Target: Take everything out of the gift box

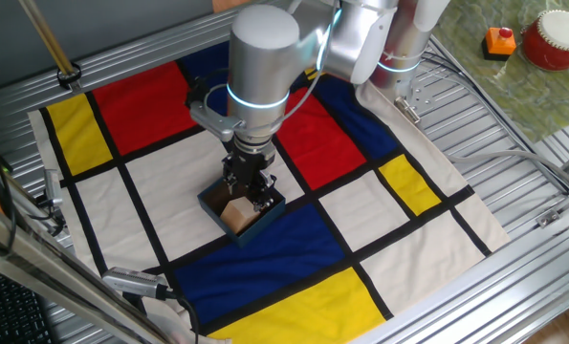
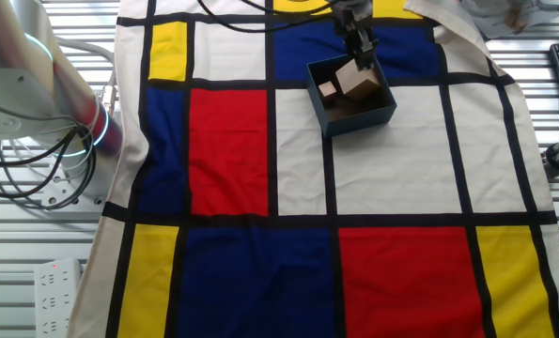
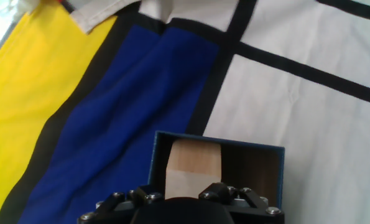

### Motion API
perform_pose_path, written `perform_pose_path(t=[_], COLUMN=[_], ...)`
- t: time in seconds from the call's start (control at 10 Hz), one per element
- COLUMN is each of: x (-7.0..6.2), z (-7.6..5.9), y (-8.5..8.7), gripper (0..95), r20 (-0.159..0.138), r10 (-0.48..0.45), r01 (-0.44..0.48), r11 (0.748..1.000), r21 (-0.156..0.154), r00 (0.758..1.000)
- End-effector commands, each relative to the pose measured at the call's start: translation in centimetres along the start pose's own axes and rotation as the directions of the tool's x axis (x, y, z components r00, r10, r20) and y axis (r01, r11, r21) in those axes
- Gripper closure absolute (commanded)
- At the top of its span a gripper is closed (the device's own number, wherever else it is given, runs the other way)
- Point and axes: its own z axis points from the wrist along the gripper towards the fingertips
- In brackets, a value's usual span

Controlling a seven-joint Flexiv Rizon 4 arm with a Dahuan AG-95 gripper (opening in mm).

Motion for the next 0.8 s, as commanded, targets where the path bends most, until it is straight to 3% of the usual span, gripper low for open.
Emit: perform_pose_path(t=[0.1,0.6,0.8], x=[0.0,0.0,0.3], z=[0.0,0.2,1.2], y=[0.0,-0.2,-0.9], gripper=[38.0,38.0,38.0], r20=[0.003,-0.002,0.0], r10=[0.016,0.025,0.036], r01=[-0.016,-0.025,-0.036], r11=[1.0,1.0,0.999], r21=[0.01,0.013,0.014], r00=[1.0,1.0,0.999])
